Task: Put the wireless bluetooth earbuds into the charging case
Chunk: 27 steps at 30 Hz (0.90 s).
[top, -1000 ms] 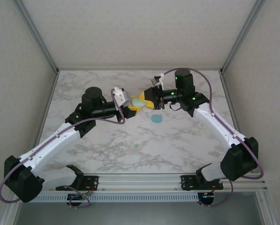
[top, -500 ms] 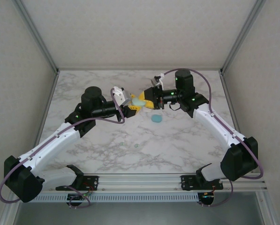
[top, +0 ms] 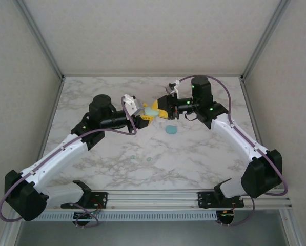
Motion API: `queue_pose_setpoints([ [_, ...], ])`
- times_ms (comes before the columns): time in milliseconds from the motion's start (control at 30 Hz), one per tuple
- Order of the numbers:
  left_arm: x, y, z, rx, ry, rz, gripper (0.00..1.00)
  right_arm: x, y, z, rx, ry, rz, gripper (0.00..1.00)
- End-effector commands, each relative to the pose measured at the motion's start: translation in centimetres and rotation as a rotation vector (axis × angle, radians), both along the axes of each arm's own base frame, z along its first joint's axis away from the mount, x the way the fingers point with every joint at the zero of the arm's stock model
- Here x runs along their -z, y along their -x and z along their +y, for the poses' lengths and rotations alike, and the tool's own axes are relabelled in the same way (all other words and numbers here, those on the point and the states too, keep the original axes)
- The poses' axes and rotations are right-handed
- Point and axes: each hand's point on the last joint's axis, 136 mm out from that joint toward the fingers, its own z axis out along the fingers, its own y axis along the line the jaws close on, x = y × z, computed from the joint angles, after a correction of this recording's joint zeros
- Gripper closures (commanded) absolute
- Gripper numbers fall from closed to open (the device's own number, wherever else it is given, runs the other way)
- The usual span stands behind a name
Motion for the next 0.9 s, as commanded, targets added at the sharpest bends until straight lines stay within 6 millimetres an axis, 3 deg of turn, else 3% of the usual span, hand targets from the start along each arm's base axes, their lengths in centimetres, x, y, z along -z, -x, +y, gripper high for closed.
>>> queue_pose_setpoints([
  [0,-2.1,0.3,-0.3,0.016,0.040,-0.060,0.75,-0.4,0.3,0.1,0.002,-0.012,-0.014,0.53],
  [867,-2.3,-0.3,-0.5,0.005,0.052,-0.064,0.74,-2.3,2.7,-0.1,-0.060,-0.082,-0.015,0.56],
])
